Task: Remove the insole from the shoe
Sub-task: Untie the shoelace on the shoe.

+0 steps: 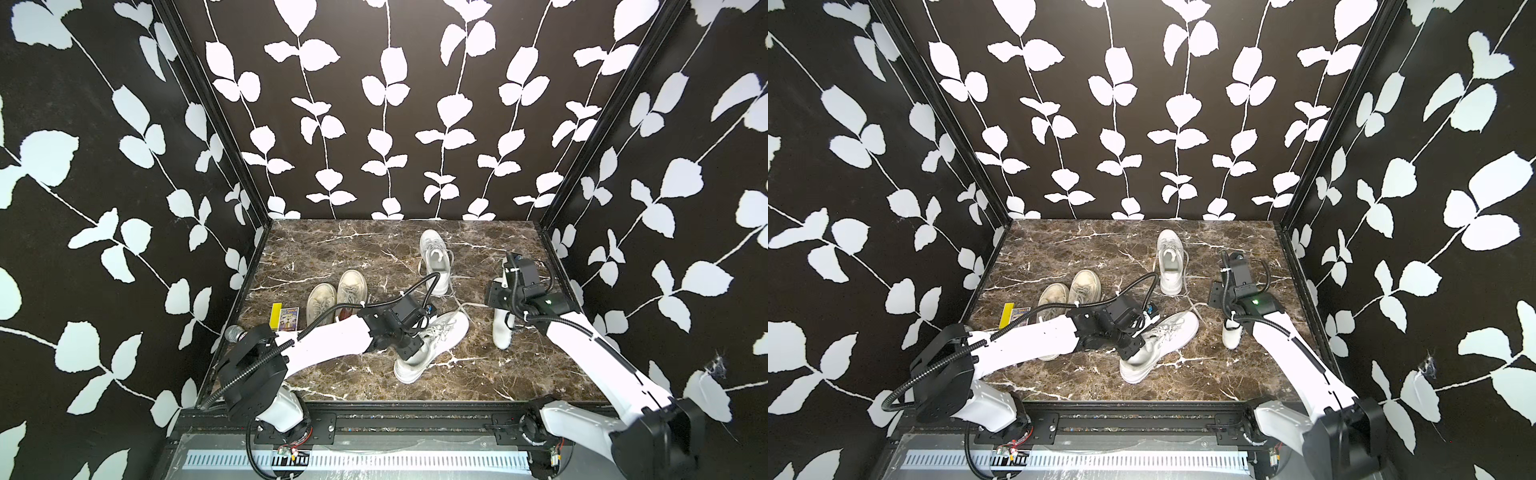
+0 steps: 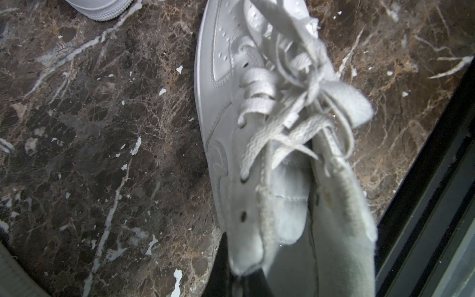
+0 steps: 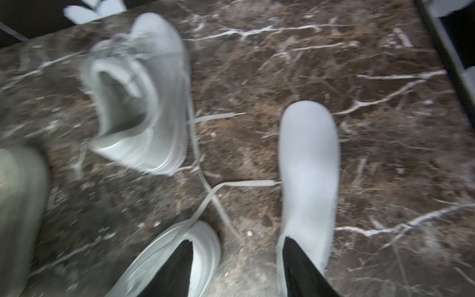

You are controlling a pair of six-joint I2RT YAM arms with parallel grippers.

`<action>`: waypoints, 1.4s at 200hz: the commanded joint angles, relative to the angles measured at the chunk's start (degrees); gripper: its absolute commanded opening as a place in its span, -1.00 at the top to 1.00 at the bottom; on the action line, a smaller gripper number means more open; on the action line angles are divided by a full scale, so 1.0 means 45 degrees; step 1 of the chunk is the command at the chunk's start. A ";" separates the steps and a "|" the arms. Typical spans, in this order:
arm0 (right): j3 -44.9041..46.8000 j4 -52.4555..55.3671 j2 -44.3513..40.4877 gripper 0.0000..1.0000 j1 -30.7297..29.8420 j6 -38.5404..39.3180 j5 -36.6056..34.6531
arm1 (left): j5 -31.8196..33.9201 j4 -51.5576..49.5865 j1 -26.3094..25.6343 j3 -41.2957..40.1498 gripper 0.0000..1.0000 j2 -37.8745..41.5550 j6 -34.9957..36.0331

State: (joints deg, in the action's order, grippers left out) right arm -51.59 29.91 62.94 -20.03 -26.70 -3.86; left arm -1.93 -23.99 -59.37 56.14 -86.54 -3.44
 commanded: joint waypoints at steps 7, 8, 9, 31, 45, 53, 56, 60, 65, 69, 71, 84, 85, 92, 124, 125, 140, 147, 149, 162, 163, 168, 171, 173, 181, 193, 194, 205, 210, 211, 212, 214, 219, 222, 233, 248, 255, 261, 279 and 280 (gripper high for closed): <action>0.0373 0.0347 -0.0405 -0.11 -0.1591 0.0672 0.1177 | -0.0318 0.0272 -0.0106 0.0009 1.00 0.0303 0.0003; 0.0382 0.0346 -0.0409 -0.11 -0.1675 0.0676 0.1164 | -0.0315 0.0272 -0.0106 0.0007 1.00 0.0295 0.0003; 0.0396 0.0346 -0.0420 -0.11 -0.1756 0.0677 0.1147 | -0.0314 0.0272 -0.0097 0.0006 1.00 0.0300 0.0013; 0.0901 0.0217 -0.0523 -0.10 -0.3434 0.0315 0.0846 | -0.0264 0.0254 -0.0106 0.0010 1.00 0.0296 -0.0013; 0.1556 -0.0328 -0.0694 -0.08 -0.4185 -0.0147 0.0854 | -0.0228 0.0233 -0.0106 0.0020 1.00 0.0324 -0.0040; 0.1929 -0.0725 -0.0758 -0.06 -0.4494 -0.0405 0.0958 | -0.0200 0.0252 -0.0097 -0.0013 1.00 0.0320 -0.0064; 0.2053 -0.0855 -0.0775 -0.05 -0.4611 -0.0494 0.1007 | -0.0188 0.0267 -0.0105 -0.0024 1.00 0.0325 -0.0073; 0.2155 -0.1005 -0.0754 -0.04 -0.4759 -0.0581 0.1073 | -0.0167 0.0289 -0.0106 -0.0035 1.00 0.0340 -0.0072; 0.2255 -0.1130 -0.0739 -0.03 -0.4960 -0.0653 0.1091 | -0.0156 0.0325 -0.0106 -0.0053 1.00 0.0335 -0.0088; 0.2287 -0.1193 -0.0697 -0.02 -0.5139 -0.0699 0.1076 | -0.0141 0.0345 -0.0106 -0.0068 1.00 0.0328 -0.0084; 0.2291 -0.1206 -0.0664 -0.01 -0.5231 -0.0730 0.1073 | -0.0143 0.0349 -0.0106 -0.0072 1.00 0.0326 -0.0087; 0.2296 -0.1292 -0.0488 0.00 -0.5802 -0.0801 0.0848 | -0.0155 0.0390 -0.0106 -0.0062 1.00 0.0325 -0.0134; 0.2300 -0.1303 -0.0489 0.00 -0.5841 -0.0794 0.0843 | -0.0156 0.0390 -0.0106 -0.0058 1.00 0.0325 -0.0144; 0.2362 -0.1459 -0.0399 0.01 -0.6049 -0.0850 0.0785 | -0.0177 0.0389 -0.0106 -0.0055 1.00 0.0325 -0.0157; 0.2573 -0.2239 -0.0097 0.10 -0.6389 -0.1185 0.0780 | -0.0178 0.0379 -0.0104 -0.0033 1.00 0.0226 -0.0163; 0.2556 -0.2226 -0.0079 0.10 -0.6408 -0.1181 0.0770 | -0.0177 0.0384 -0.0105 -0.0033 1.00 0.0227 -0.0168; 0.2430 -0.2154 0.0040 0.12 -0.6541 -0.1125 0.0567 | -0.0201 0.0552 -0.0106 -0.0125 1.00 0.0263 -0.0239; 0.2422 -0.2111 0.0056 0.13 -0.6583 -0.1102 0.0483 | -0.0214 0.0603 -0.0106 -0.0141 1.00 0.0267 -0.0256; 0.2412 -0.2105 0.0057 0.14 -0.6598 -0.1089 0.0466 | -0.0234 0.0604 -0.0106 -0.0139 1.00 0.0267 -0.0267; 0.2416 -0.2020 0.0103 0.22 -0.6635 -0.1108 0.0283 | -0.0254 0.0604 -0.0106 -0.0158 1.00 0.0267 -0.0263; 0.2409 -0.2009 0.0099 0.23 -0.6639 -0.1113 0.0277 | -0.0263 0.0604 -0.0106 -0.0164 1.00 0.0267 -0.0266; 0.2419 -0.1948 0.0125 0.27 -0.6637 -0.1129 0.0205 | -0.0239 0.0571 -0.0106 -0.0168 1.00 0.0267 -0.0254; 0.2405 -0.1909 0.0136 0.30 -0.6642 -0.1119 0.0187 | -0.0235 0.0556 -0.0106 -0.0185 1.00 0.0267 -0.0246; 0.2403 -0.1883 0.0160 0.32 -0.6642 -0.1128 0.0167 | -0.0220 0.0548 -0.0106 -0.0189 1.00 0.0267 -0.0240; 0.2422 -0.1804 0.0182 0.39 -0.6656 -0.1121 0.0168 | -0.0181 0.0509 -0.0104 -0.0190 1.00 0.0276 -0.0199; 0.2427 -0.1766 0.0177 0.47 -0.6679 -0.1110 0.0220 | -0.0114 0.0487 -0.0106 -0.0190 1.00 0.0306 -0.0182; 0.2444 -0.1755 0.0176 0.48 -0.6680 -0.1104 0.0226 | -0.0106 0.0487 -0.0106 -0.0200 1.00 0.0306 -0.0177; 0.2460 -0.1699 0.0193 0.54 -0.6695 -0.1117 0.0308 | -0.0078 0.0497 -0.0106 -0.0190 1.00 0.0303 -0.0191; 0.2426 -0.1635 0.0188 0.57 -0.6698 -0.1081 0.0304 | -0.0089 0.0507 -0.0106 -0.0190 1.00 0.0288 -0.0193; 0.2424 -0.1621 0.0191 0.58 -0.6699 -0.1089 0.0307 | -0.0083 0.0507 -0.0106 -0.0190 1.00 0.0287 -0.0202; 0.2433 -0.1595 0.0192 0.59 -0.6700 -0.1074 0.0309 | -0.0081 0.0507 -0.0106 -0.0171 1.00 0.0287 -0.0207; 0.2425 -0.1570 0.0184 0.60 -0.6701 -0.1063 0.0305 | -0.0088 0.0507 -0.0106 -0.0176 1.00 0.0277 -0.0196; 0.2422 -0.1501 0.0191 0.64 -0.6700 -0.1047 0.0295 | -0.0071 0.0534 -0.0106 -0.0189 1.00 0.0286 -0.0228; 0.2412 -0.1477 0.0193 0.66 -0.6693 -0.1043 0.0291 | -0.0060 0.0527 -0.0106 -0.0190 1.00 0.0272 -0.0231; 0.2411 -0.1392 0.0157 0.72 -0.6696 -0.0983 0.0271 | -0.0039 0.0542 -0.0106 -0.0192 1.00 0.0286 -0.0219; 0.2388 -0.1330 0.0083 0.81 -0.6700 -0.0957 0.0257 | -0.0039 0.0533 -0.0106 -0.0209 1.00 0.0305 -0.0231; 0.2358 -0.1333 0.0070 0.85 -0.6696 -0.0923 0.0271 | -0.0049 0.0526 -0.0106 -0.0210 1.00 0.0301 -0.0222; 0.2344 -0.1299 0.0041 0.89 -0.6700 -0.0904 0.0282 | -0.0039 0.0497 -0.0105 -0.0210 1.00 0.0306 -0.0216; 0.2249 -0.1049 -0.0055 1.00 -0.6689 -0.0884 0.0097 | 0.0036 0.0467 -0.0106 -0.0268 1.00 0.0342 -0.0178; 0.2248 -0.1045 -0.0058 1.00 -0.6695 -0.0884 0.0067 | 0.0038 0.0467 -0.0106 -0.0268 1.00 0.0344 -0.0175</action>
State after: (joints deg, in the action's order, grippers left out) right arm -40.56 23.18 63.57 -49.89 -31.11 -1.76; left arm -1.63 -23.55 -59.37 55.90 -86.54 -4.32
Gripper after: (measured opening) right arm 0.046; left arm 0.067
